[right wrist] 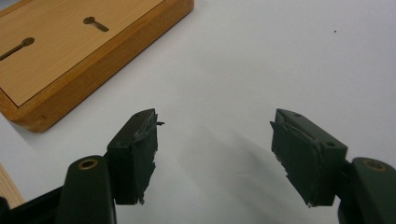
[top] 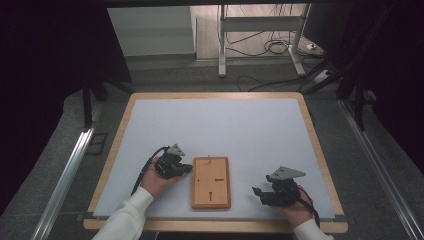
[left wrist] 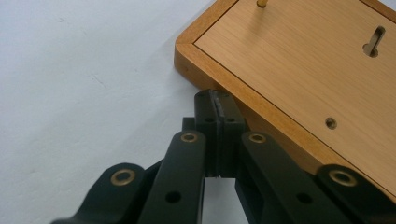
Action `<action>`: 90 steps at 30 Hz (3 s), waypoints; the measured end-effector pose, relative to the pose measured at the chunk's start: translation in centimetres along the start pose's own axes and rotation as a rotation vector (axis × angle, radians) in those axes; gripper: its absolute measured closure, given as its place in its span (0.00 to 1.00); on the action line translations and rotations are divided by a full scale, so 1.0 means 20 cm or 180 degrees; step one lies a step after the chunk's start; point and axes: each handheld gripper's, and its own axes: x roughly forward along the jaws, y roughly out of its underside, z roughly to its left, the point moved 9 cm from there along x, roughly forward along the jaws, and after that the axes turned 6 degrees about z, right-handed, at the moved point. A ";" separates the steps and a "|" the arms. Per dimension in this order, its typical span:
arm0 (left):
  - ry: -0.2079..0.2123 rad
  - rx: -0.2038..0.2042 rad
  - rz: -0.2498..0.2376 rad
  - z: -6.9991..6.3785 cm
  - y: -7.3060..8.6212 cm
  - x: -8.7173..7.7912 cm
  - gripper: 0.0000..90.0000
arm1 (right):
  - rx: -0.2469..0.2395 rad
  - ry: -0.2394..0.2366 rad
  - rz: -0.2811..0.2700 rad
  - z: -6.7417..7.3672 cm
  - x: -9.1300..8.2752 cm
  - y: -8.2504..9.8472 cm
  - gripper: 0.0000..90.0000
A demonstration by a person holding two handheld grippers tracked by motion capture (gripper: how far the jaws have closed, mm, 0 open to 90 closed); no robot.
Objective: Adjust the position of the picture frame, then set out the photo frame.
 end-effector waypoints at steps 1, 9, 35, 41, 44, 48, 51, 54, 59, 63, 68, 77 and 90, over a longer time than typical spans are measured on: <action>-0.0002 0.0001 -0.0004 0.00 0.00 0.00 1.00 | -0.0002 0.0001 0.0002 0.00 0.00 0.00 0.36; -0.0040 0.0029 -0.0052 0.00 -0.01 0.00 1.00 | -0.0008 0.0008 0.0004 0.00 0.00 0.00 0.36; -0.0366 -0.0136 -0.0466 0.06 0.07 -0.23 0.29 | -0.0007 0.0005 -0.0199 -0.02 -0.02 -0.04 0.26; -0.0405 -0.0068 -0.0400 0.05 0.09 -0.23 0.27 | -0.0036 0.0035 -0.0243 -0.02 -0.02 -0.05 0.23; -0.0440 -0.0032 -0.0391 0.05 0.09 -0.23 0.25 | -0.0056 0.0055 -0.0224 -0.02 -0.01 -0.06 0.23; -0.0491 -0.0028 -0.0410 0.04 0.08 -0.23 0.24 | -0.0078 0.0042 -0.0221 -0.01 -0.01 -0.07 0.23; -0.0536 0.0075 -0.0393 0.03 0.06 -0.22 0.24 | -0.0097 0.0048 -0.0227 -0.01 -0.01 -0.08 0.23; -0.0478 0.0164 -0.0431 0.00 0.00 -0.19 0.25 | -0.0114 0.0045 -0.0231 0.00 0.00 -0.08 0.23; -0.0379 0.0202 -0.0416 -0.04 -0.07 -0.14 0.26 | -0.0125 0.0032 -0.0232 0.01 -0.01 -0.08 0.23; -0.0373 0.0277 -0.0403 -0.06 -0.12 -0.11 0.27 | -0.0125 0.0029 -0.0242 0.02 -0.01 -0.08 0.23; -0.0249 0.0337 -0.0452 -0.09 -0.19 -0.07 0.33 | -0.0155 0.0002 -0.0240 0.04 -0.01 -0.08 0.23; -0.0064 0.0408 -0.0466 -0.12 -0.30 0.02 0.45 | -0.0156 -0.0022 -0.0241 0.04 -0.01 -0.07 0.23; 0.0013 0.0486 -0.0490 -0.15 -0.33 0.10 0.78 | -0.0180 0.0006 -0.0242 0.06 -0.02 -0.05 0.23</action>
